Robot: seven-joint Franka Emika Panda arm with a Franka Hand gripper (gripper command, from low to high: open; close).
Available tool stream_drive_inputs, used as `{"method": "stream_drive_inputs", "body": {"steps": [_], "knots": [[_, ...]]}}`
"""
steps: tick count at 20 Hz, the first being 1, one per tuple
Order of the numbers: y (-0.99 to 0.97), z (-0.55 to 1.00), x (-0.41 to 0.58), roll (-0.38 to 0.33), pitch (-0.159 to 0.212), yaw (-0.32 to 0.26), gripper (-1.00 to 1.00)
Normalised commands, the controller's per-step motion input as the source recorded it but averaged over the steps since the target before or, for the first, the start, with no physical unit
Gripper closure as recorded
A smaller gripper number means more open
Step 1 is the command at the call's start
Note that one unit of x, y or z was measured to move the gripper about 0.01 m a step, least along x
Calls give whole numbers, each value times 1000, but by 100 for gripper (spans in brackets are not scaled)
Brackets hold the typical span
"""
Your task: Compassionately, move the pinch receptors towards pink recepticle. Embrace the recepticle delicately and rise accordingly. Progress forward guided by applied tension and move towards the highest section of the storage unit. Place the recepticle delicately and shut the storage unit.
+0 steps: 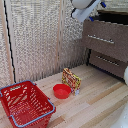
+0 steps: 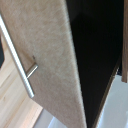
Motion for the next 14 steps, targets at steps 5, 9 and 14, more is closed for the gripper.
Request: {"method": "stream_drive_inputs", "body": {"steps": [5,9,14], "knots": [[330,-518,65,-293,118,117,-100],[111,-755,14,-225,46,133,-100],[-291,-469,4,-126,5,94,-100]]}}
